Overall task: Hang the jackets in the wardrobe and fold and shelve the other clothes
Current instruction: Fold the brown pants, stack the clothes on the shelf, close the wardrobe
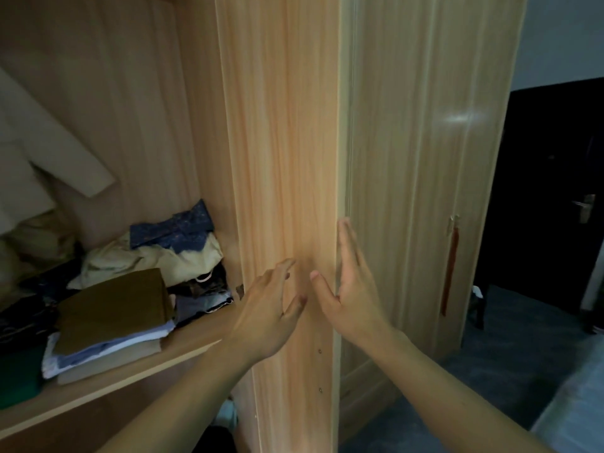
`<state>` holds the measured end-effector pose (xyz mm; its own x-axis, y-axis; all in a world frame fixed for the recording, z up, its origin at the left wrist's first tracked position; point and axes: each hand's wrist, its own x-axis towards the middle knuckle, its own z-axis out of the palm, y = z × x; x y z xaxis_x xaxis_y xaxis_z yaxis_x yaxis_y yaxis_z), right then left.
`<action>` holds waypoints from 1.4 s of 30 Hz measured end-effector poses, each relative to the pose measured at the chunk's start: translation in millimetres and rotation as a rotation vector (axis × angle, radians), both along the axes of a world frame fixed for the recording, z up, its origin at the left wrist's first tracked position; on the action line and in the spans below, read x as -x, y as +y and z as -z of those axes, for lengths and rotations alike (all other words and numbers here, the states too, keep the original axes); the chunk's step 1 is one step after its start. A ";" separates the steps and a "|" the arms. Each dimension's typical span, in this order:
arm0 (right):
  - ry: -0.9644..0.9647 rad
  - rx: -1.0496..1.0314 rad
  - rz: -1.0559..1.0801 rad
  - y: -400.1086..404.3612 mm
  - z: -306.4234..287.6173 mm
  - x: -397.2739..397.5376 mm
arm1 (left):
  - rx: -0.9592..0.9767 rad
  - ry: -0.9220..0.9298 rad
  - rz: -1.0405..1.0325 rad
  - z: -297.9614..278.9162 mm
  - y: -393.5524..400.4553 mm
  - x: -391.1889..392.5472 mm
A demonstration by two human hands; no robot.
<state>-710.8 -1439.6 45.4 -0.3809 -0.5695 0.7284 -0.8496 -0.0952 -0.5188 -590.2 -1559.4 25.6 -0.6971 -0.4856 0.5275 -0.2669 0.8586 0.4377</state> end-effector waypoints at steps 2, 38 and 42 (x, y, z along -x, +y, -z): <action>-0.006 0.056 -0.030 -2.1 1.1 -3.8 | 0.026 -0.026 -0.008 0.8 4.3 -5.6; 0.153 -0.176 -0.292 -209.9 21.3 -218.8 | 0.050 -0.129 -0.278 13.5 -155.2 -252.5; 0.210 -0.128 -0.248 -241.8 11.0 -217.6 | 0.044 -0.206 -0.276 9.5 -179.9 -266.1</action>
